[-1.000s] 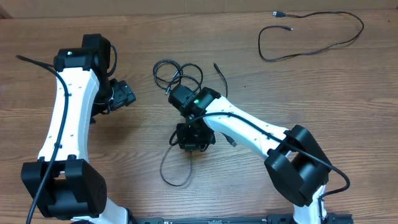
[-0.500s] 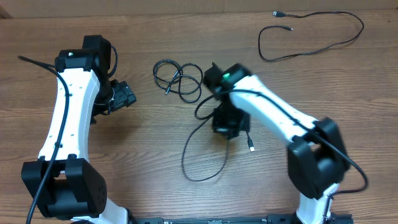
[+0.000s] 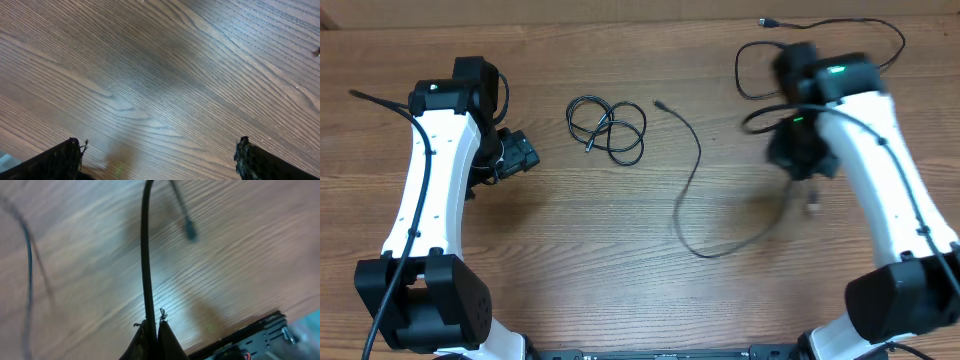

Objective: Untangle cables

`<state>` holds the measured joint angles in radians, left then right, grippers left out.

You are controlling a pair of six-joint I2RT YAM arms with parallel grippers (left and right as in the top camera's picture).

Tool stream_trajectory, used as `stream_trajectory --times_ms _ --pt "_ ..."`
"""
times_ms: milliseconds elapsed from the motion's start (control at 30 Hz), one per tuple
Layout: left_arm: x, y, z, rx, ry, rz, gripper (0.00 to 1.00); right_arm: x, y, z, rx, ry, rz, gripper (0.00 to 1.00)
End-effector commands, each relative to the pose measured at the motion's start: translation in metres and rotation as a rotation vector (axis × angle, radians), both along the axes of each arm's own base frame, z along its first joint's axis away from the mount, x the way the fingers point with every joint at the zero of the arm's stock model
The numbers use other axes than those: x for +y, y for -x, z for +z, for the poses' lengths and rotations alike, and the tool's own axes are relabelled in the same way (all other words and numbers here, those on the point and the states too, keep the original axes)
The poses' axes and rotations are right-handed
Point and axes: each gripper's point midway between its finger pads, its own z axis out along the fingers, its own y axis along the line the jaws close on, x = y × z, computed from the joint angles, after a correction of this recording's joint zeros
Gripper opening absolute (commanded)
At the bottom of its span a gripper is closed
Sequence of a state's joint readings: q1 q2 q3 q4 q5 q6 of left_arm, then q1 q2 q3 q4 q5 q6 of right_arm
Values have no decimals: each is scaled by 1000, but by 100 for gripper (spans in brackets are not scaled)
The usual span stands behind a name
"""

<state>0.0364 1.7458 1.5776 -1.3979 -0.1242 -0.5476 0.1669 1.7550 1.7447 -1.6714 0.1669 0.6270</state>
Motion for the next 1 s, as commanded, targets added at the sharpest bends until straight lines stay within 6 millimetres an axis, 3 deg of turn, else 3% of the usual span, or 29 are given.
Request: stream_trajectory --times_ms 0,200,433,700,967 --pt "0 1 -2 6 2 -8 100 -41 -4 29 -104 30 -106 4" --pt "0 -1 -2 -1 2 -8 100 -115 -11 46 -195 71 -280 4" --pt "0 -1 -2 -1 2 -8 99 -181 -11 52 -295 86 -481 4" --pt "0 -1 -2 -1 3 -8 100 -237 15 55 -346 109 -747 4" --pt "0 -1 -2 -2 3 -8 100 -260 14 105 -527 13 -793 4"
